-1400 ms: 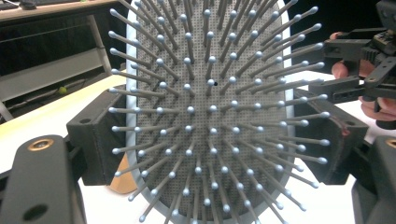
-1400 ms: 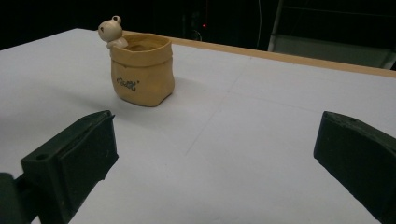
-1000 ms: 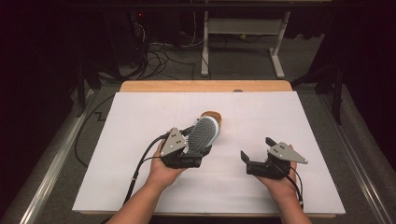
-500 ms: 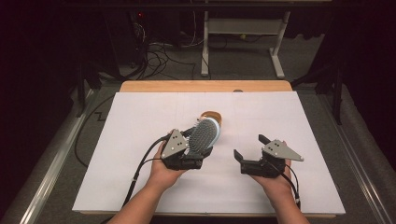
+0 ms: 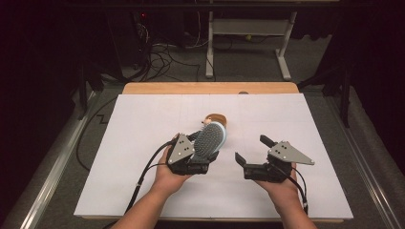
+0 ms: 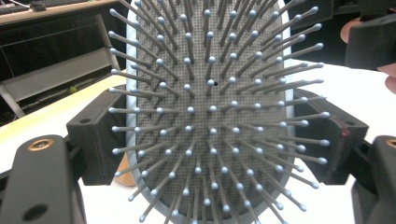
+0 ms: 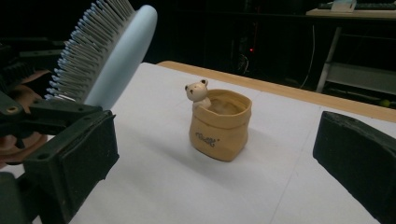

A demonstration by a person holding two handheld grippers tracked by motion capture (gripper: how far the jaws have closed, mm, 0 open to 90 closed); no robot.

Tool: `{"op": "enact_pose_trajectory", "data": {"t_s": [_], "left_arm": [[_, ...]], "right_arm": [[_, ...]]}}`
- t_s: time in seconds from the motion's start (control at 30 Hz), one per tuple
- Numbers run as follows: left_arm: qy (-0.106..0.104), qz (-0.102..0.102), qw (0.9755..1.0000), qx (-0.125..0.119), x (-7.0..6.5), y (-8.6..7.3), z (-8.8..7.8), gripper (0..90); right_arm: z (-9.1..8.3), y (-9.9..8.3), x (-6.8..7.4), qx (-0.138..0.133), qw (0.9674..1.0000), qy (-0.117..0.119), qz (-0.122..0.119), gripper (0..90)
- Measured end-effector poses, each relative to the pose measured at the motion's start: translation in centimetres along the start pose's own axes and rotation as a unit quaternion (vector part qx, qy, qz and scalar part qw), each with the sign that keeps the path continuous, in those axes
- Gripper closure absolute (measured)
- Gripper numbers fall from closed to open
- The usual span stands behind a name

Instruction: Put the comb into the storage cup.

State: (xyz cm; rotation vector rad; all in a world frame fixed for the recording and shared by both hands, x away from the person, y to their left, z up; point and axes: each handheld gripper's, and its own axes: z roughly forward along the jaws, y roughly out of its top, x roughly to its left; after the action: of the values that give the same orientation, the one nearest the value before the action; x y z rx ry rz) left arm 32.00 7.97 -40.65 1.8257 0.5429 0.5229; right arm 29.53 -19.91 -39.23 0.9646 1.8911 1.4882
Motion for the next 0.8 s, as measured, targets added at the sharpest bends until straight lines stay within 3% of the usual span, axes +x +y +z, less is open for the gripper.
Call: {"op": "enact_pose_trajectory", "data": {"t_s": [0.27,0.43,0.8], "left_arm": [[-0.003,0.006,1.0,0.0,-0.6,0.1,0.1,19.9],[-0.003,0.001,1.0,0.002,-0.7,0.1,0.2,19.9],[-0.007,0.012,0.9999,0.004,-1.6,-0.1,0.6,19.9]], "right_arm": [[0.2,0.7,0.8,-0.009,0.9995,0.028,0.014,0.7],[0.5,1.0,1.3,-0.008,0.9992,0.037,0.013,0.7],[1.4,1.6,2.4,-0.013,0.9978,0.062,0.021,1.2]]}}
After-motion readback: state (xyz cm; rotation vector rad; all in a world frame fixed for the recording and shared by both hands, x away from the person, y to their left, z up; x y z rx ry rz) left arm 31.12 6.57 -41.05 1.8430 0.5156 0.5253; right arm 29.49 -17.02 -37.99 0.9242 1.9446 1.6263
